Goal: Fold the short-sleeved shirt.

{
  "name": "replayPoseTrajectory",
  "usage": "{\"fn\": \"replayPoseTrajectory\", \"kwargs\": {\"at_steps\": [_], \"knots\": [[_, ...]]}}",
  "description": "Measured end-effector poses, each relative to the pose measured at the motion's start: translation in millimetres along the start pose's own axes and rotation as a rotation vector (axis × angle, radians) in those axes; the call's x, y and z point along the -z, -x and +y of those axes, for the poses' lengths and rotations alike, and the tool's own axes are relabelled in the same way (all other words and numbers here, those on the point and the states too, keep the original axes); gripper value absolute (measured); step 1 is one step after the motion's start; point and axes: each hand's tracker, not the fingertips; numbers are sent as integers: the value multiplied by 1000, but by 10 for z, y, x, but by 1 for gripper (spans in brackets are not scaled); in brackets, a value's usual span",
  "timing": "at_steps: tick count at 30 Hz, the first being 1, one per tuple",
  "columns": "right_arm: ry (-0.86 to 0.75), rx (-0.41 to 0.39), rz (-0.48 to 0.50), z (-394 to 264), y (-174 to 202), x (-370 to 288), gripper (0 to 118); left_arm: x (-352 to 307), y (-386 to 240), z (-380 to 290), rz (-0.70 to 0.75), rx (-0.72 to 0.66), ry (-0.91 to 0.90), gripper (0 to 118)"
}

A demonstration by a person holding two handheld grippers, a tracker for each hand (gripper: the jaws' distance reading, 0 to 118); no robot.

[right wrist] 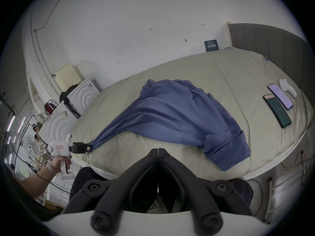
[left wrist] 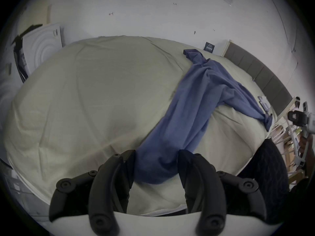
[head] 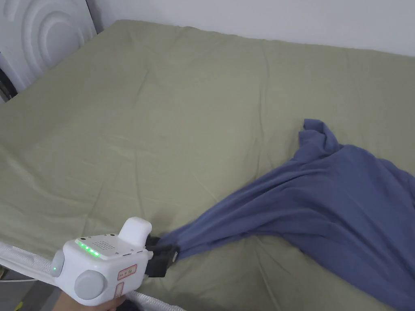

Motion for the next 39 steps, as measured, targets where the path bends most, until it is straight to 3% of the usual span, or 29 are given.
{"fn": "replayPoseTrajectory", "kwargs": {"at_steps": [1,4,6,11,15,17,23,26,32,33,34,36,37,39], "knots": [[1,-1,0,-9,-4,1,0,-10,-3,6,0,6,-3,42],[5,0,4,-11,1,19,0,7,-24,33,-47,-12,24,19],[5,3,7,-6,12,27,0,9,-70,44,-48,-4,29,12],[18,-19,21,86,37,75,0,-46,-127,94,-27,-43,20,7],[27,-92,43,447,101,217,0,-169,-212,134,3,-72,-12,6],[33,-166,61,760,158,382,0,-218,-255,148,7,-85,-20,6],[142,-441,27,1928,473,1631,0,-293,-316,204,-56,-150,-49,6],[267,-477,64,2429,501,2546,0,-291,-301,204,-62,-170,-60,6],[428,-616,-29,3144,451,4066,8,-314,-227,226,-72,-248,-78,6],[427,-612,-11,3216,435,4216,20,-309,-218,228,-69,-257,-75,6],[450,-608,-1,3286,415,4390,47,-301,-208,232,-71,-264,-69,6],[532,-625,-5,3329,404,4698,118,-277,-207,236,-57,-262,-56,6],[519,-662,35,3331,414,4748,117,-263,-203,245,-51,-262,-50,6],[577,-685,1,3279,463,4930,117,-249,-184,263,-47,-267,-42,6]]}}
